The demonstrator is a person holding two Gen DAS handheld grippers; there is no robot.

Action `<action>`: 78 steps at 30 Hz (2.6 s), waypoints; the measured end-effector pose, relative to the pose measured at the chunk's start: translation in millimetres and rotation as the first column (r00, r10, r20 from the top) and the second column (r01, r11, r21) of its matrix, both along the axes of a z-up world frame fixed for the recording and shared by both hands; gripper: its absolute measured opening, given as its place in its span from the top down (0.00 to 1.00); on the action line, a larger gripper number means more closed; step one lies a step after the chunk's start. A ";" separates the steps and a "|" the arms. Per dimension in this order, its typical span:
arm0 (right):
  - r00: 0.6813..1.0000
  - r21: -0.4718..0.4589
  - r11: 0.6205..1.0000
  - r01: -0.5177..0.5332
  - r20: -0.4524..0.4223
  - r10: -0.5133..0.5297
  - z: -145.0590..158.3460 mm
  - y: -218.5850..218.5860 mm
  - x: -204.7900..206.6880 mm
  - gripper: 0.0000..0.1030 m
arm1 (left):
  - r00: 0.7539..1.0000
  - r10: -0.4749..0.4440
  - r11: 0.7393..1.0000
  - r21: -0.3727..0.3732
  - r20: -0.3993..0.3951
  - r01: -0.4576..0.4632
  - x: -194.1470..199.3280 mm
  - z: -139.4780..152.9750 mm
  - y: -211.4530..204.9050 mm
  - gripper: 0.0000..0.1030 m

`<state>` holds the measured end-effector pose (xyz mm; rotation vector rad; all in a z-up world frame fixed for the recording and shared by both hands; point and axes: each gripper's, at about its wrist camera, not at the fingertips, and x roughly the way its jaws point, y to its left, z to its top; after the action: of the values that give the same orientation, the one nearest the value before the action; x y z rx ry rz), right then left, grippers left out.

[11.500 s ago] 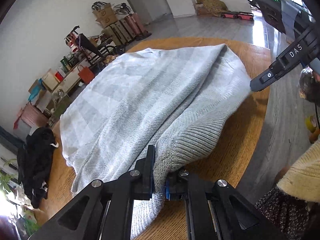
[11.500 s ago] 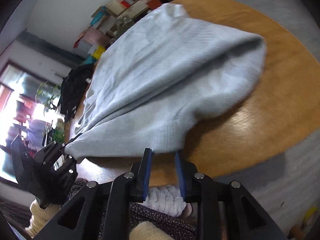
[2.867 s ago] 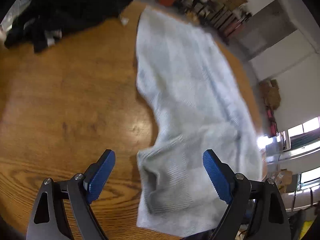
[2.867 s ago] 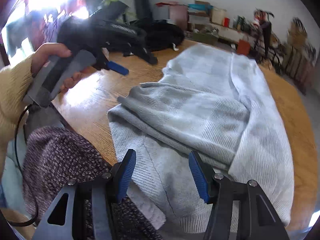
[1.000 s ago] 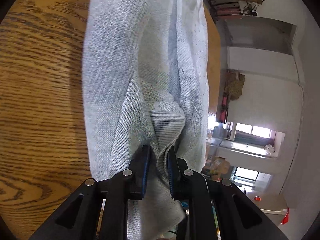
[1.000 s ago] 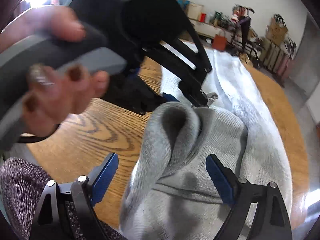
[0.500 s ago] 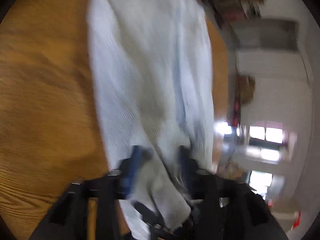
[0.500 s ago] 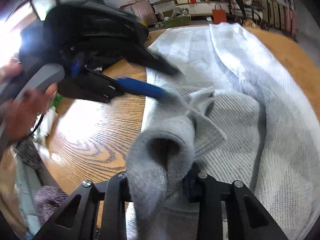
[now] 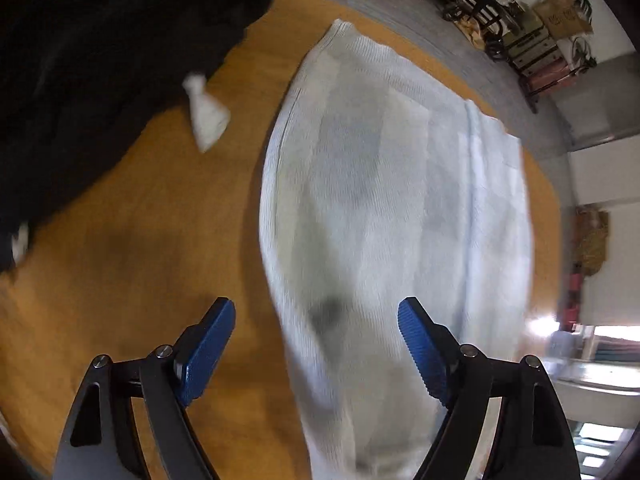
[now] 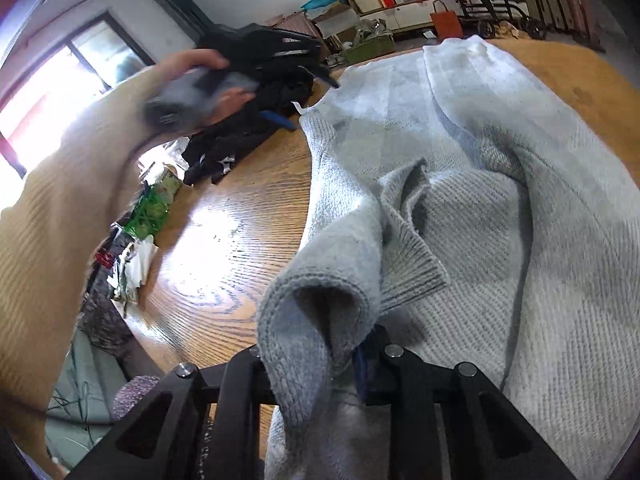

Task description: Fold clothes

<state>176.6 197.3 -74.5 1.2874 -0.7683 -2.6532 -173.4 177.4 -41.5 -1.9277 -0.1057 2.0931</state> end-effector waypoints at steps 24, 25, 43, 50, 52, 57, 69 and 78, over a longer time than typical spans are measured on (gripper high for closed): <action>0.949 -0.078 0.979 0.187 -0.243 -0.201 59.7 63.0 93.5 0.81 | 0.935 -0.252 0.966 -0.013 -0.250 0.257 42.0 92.1 152.7 0.90; 0.945 -0.076 0.974 0.215 -0.234 -0.227 57.5 68.6 103.1 0.81 | 0.926 -0.280 0.958 -0.017 -0.254 0.285 50.3 92.4 170.1 0.90; 0.917 -0.213 0.895 0.392 0.004 -0.400 -32.5 147.8 140.3 0.77 | 0.949 -0.313 0.922 0.245 0.021 0.299 70.0 6.0 255.4 0.58; 0.929 -0.225 0.903 0.367 0.048 -0.366 -25.9 150.2 137.6 0.59 | 0.949 -0.204 0.952 0.179 -0.242 0.250 52.7 94.6 191.0 0.22; 0.928 -0.178 0.910 0.374 0.075 -0.366 -19.3 151.8 140.4 0.42 | 0.933 -0.242 0.965 0.030 -0.267 0.259 53.5 85.3 174.9 0.22; 0.920 0.036 0.922 0.386 0.053 -0.388 19.9 166.4 163.8 0.25 | 0.841 -0.280 0.958 -0.187 -0.463 0.216 82.0 52.8 114.0 0.52; 0.984 0.397 0.902 0.171 -0.024 -0.176 65.2 211.9 11.8 0.93 | 0.853 -0.346 0.920 0.039 -0.391 0.391 225.4 1.3 62.2 0.96; 0.994 0.355 0.935 0.007 0.100 -0.045 39.1 237.7 -199.0 0.93 | 0.880 -0.289 0.941 0.061 -0.376 0.334 255.0 -22.5 6.0 0.96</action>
<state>-22.4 435.0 -35.4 1.5170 -0.3213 -2.8576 81.6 183.4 -64.0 -1.3518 0.1433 2.1188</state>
